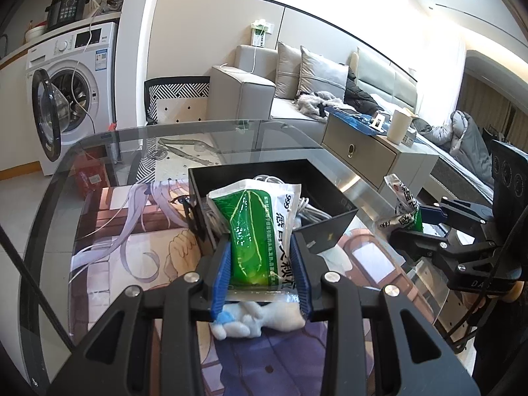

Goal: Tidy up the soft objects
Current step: 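Carry large green packet with left gripper while right gripper carries small packet to box, then open both grippers to drop the green packets into the box, then move right gripper to the white foam tube beside the box, then close right gripper on the white foam tube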

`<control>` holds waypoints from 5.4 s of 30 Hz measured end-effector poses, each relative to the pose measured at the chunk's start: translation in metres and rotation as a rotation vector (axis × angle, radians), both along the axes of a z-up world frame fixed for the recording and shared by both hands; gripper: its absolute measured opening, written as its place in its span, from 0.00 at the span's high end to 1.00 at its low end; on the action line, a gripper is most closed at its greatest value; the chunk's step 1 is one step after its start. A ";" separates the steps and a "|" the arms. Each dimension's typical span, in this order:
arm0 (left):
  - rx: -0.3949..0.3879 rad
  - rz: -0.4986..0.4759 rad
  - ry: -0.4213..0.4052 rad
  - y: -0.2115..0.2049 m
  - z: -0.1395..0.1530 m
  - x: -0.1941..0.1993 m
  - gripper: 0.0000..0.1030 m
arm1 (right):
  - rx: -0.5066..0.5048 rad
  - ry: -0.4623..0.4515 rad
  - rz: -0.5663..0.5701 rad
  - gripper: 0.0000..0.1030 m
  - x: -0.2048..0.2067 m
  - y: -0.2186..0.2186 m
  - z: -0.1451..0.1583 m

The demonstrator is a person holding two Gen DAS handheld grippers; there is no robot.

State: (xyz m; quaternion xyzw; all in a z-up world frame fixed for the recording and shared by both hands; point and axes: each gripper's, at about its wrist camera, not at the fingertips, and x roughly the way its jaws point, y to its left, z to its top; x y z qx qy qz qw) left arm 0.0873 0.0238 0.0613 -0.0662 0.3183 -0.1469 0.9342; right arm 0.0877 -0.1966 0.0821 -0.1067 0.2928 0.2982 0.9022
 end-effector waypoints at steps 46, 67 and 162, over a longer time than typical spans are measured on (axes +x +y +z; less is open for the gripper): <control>0.004 0.044 0.064 -0.013 -0.010 0.079 0.67 | -0.048 0.031 -0.002 0.55 0.090 0.044 -0.018; 0.073 0.075 0.036 -0.017 -0.009 0.064 0.01 | -0.012 0.002 -0.103 0.01 0.071 0.014 -0.020; 0.184 0.014 0.147 -0.006 -0.063 0.004 0.00 | 0.058 0.300 -0.082 0.20 0.045 0.056 -0.094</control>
